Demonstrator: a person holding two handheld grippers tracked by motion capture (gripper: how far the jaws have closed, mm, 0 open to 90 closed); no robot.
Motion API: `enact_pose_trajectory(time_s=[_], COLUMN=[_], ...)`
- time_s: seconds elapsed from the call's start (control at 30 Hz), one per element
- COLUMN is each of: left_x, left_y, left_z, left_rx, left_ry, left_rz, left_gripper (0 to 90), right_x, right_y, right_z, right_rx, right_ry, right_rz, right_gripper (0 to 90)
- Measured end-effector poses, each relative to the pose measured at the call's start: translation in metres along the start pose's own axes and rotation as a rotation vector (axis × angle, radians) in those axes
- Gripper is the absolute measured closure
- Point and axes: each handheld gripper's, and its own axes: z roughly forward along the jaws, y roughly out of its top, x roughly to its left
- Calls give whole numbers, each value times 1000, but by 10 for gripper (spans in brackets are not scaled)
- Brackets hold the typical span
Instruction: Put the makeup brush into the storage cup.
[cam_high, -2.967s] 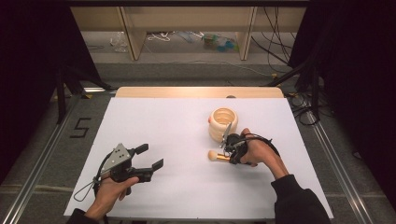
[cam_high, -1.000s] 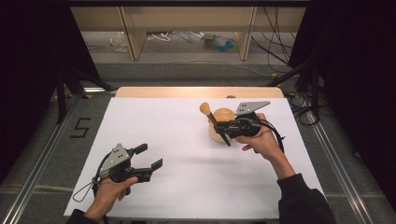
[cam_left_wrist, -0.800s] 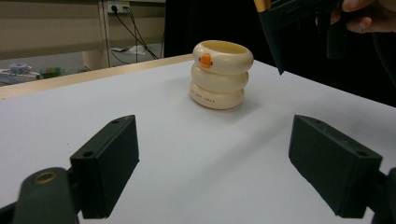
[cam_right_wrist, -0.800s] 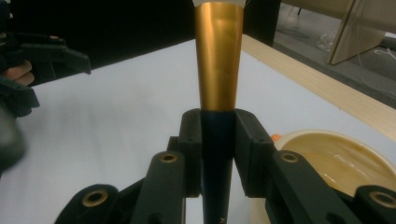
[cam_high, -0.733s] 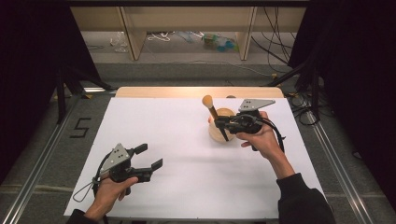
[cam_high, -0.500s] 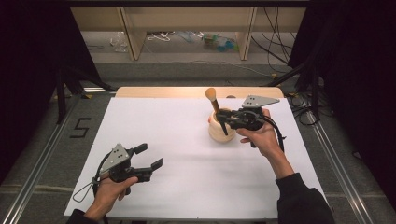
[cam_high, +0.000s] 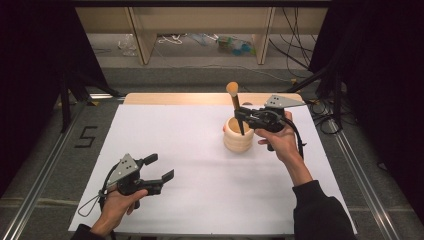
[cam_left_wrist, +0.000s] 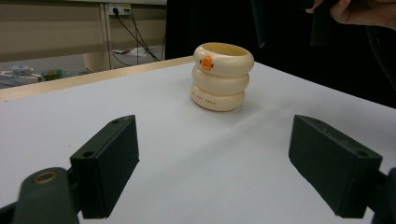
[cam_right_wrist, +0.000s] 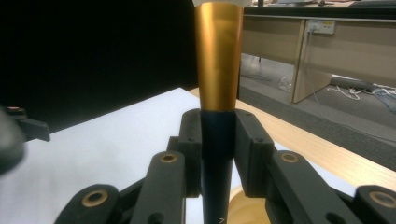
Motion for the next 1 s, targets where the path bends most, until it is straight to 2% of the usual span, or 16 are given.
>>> enact_pose_trajectory(time_s=[0.1,0.27,0.3,0.33,0.53,0.57,0.67,0.77,0.9,1.0], left_x=[0,0,0,0,0,-1,-1,-1,0,-1], left_y=[0,0,0,0,0,0,0,0,1,0], left_z=[0,0,0,0,0,0,0,-1,-1,-1], left_rx=[2,-2,-9,-8,0,-8,-10,-2,-5,-2], left_ry=[-2,-5,-12,-11,-2,-7,-4,0,-2,0], left_rz=[-1,-1,0,-1,1,-17,-20,-17,-2,-16], left_gripper=[160,160,160,160,160,160,160,160,160,160], right_x=[-3,-9,-10,-10,-12,-13,-17,-18,-19,-22], right_y=[0,0,0,0,-2,-3,-5,-7,-11,-13], right_z=[2,5,4,5,9,10,13,15,19,21], right_rx=[10,-14,2,-20,-16,-28,-52,-25,-38,-38], right_ry=[-13,-43,-39,-49,-62,-65,-73,-79,-96,-101], right_rz=[5,11,13,8,5,10,9,17,9,8], right_gripper=[746,746,746,746,746,747,747,746,746,746])
